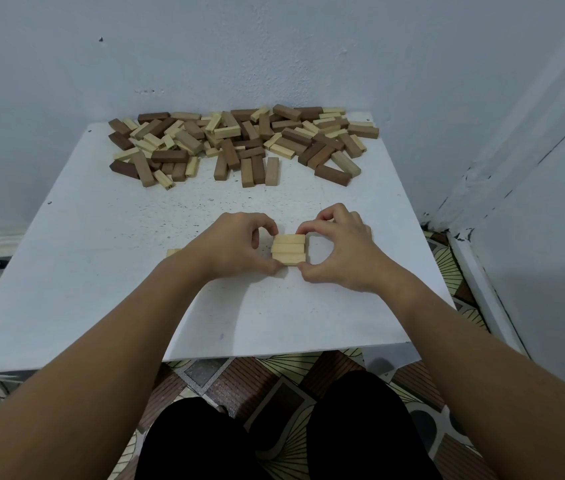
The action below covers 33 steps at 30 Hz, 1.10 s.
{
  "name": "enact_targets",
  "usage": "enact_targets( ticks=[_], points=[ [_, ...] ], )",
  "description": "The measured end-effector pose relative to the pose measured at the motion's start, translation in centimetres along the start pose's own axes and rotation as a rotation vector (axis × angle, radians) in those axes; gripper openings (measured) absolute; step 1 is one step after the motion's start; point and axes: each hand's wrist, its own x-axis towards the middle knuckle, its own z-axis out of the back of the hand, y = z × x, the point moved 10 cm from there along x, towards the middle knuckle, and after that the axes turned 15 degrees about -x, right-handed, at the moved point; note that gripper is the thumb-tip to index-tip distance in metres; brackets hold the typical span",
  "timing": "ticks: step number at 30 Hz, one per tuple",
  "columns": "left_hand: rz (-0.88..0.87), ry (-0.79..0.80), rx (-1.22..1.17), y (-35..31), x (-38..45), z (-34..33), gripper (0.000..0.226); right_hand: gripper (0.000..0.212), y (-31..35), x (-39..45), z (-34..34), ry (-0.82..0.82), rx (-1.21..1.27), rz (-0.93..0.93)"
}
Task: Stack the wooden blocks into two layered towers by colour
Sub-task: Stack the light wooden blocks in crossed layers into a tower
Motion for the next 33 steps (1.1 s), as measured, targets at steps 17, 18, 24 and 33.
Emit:
enact_targets(
  ticks=[17,18,24,33],
  points=[
    [0.071,-0.146,0.043,5.7,-7.2,11.1,0.053,0.052,13.0,4.6,-2.4,-0.009,0.178,0.175],
    [0.071,-0.147,0.043,6.1,-7.5,11.5,0.055,0.052,13.6,4.8,-2.7,-0.002,0.180,0.182],
    [0.069,-0.163,0.012,8.2,-8.6,12.4,0.054,0.053,15.2,5.2,-4.4,-0.005,0.157,0.182],
    [0.051,-0.154,-0.059,9.8,-8.2,11.7,0.047,0.055,14.7,5.0,-5.4,-0.006,0.153,0.167]
  ],
)
